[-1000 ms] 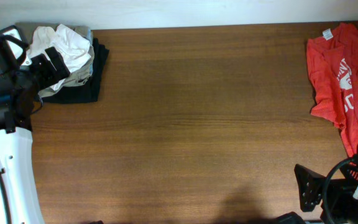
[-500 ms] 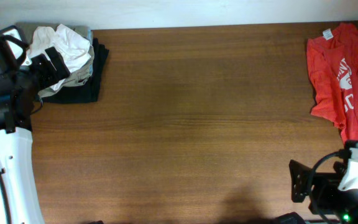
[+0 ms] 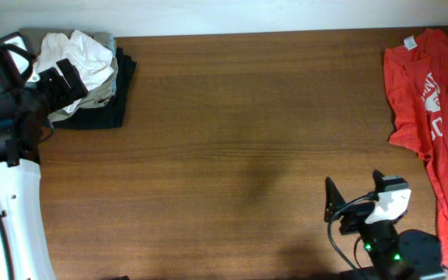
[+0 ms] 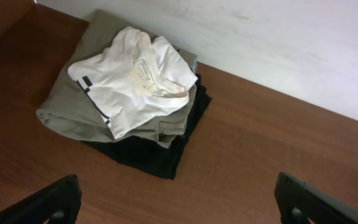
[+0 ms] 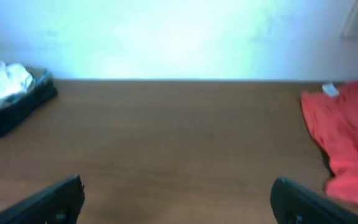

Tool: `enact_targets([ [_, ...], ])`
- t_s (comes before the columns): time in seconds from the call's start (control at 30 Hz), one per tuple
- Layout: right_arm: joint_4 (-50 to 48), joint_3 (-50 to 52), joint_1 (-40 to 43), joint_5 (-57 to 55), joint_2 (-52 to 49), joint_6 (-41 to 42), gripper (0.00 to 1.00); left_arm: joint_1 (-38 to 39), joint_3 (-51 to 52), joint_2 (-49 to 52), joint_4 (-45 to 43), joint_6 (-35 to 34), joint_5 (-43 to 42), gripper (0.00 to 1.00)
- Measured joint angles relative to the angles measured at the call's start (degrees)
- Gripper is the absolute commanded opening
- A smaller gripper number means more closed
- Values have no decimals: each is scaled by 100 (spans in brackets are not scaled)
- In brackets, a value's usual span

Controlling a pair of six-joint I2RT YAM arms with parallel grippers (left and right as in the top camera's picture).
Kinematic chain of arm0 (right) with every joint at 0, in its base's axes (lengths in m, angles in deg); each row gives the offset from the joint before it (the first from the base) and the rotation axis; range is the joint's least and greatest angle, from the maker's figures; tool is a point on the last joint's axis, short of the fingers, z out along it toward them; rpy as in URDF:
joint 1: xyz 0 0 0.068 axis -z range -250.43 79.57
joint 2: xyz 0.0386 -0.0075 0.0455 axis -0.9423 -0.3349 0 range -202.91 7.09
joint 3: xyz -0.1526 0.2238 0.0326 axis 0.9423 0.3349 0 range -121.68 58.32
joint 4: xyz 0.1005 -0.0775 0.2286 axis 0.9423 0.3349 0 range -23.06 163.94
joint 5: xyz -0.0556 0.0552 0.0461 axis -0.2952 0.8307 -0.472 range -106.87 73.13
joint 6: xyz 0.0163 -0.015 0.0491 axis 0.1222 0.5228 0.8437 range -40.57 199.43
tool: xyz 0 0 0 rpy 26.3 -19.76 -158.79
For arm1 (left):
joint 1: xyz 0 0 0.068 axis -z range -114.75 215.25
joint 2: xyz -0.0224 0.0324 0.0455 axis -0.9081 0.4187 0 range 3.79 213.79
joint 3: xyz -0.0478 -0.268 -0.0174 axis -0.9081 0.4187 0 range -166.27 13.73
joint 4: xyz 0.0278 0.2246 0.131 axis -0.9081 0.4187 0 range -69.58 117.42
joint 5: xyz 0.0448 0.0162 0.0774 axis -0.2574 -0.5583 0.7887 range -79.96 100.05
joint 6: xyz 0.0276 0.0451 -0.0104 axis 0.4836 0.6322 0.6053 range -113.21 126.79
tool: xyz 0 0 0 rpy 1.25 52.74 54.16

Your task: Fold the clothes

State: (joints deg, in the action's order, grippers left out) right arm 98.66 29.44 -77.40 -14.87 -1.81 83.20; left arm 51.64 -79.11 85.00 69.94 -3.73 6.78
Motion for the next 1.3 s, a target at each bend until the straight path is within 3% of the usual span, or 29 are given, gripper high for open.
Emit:
enact_targets([
  [0.33,-2739,2065,352,157,802,-142,99,0,0,0,0,0,0,99],
  [0.53,-3574,2736,356,157,800,-149,99,0,0,0,2,0,2,99],
  [0.8,-3613,2830,356,160,802,-144,99,0,0,0,2,0,0,99],
  [1.07,-2787,2830,361,199,796,-149,99,0,0,0,4,0,0,99],
  [1.3,-2789,2830,361,199,800,-146,99,0,0,0,2,0,0,99],
])
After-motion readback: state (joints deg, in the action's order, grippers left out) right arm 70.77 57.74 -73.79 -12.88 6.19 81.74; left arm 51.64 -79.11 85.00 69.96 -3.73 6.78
